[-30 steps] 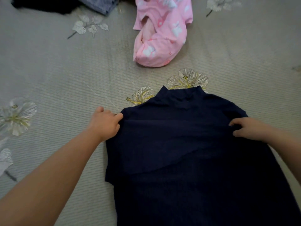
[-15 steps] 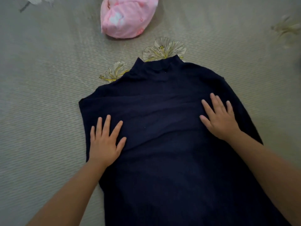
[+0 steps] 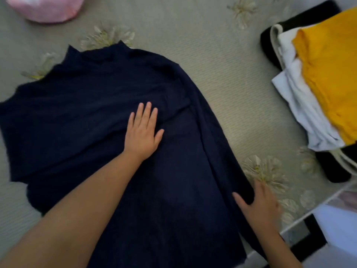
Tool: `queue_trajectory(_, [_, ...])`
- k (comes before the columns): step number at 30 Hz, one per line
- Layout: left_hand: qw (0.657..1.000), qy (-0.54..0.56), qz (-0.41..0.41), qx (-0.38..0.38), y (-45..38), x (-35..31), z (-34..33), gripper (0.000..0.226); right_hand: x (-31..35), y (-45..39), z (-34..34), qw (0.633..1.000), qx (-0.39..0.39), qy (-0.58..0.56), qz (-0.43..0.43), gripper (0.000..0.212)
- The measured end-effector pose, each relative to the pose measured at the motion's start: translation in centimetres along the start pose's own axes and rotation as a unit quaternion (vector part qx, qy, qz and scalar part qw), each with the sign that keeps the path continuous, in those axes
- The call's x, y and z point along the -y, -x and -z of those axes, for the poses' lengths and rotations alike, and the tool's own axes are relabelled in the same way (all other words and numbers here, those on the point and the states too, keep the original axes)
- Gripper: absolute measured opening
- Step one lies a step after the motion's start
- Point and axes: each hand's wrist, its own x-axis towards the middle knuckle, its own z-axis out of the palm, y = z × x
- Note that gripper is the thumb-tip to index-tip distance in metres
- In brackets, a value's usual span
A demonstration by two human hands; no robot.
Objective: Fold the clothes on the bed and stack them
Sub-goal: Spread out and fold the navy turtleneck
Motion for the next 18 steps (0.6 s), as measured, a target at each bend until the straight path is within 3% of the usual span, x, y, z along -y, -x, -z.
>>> queue_trajectory(4, [0.997, -0.060, 0.035, 0.021, -1.3, -1.1, -1.7, 0.066, -1.9, -1.4, -0.7, 0.999, 0.013, -0.014, 0.029, 0.017])
queue_trajectory(9, [0.992, -0.084, 0.035, 0.092, -1.6, -1.1, 0.2, 0.068, -0.8, -9.2, 6.2, 0.962, -0.073, -0.243, -0.102, 0.018])
queue_trajectory(11, [0.984, -0.100, 0.034, 0.145, -2.0, -1.4, 1.9, 0.069, 1.2, -11.6, 9.9, 0.952, -0.061, -0.282, -0.101, 0.014])
queue_trajectory(13, [0.982, -0.117, 0.026, 0.149, -1.7, -1.3, 3.8, 0.064, 4.5, -12.1, 13.2, 0.937, -0.033, -0.340, -0.074, 0.016])
queue_trajectory(15, [0.989, -0.098, 0.037, 0.106, -0.4, -0.5, 5.7, 0.058, 8.4, -10.9, 15.5, 0.901, 0.009, -0.432, -0.039, 0.017])
queue_trajectory(18, [0.995, -0.028, 0.088, 0.035, 3.5, 2.5, 8.2, 0.051, 15.7, -7.5, 16.5, 0.812, 0.099, -0.576, -0.010, 0.026])
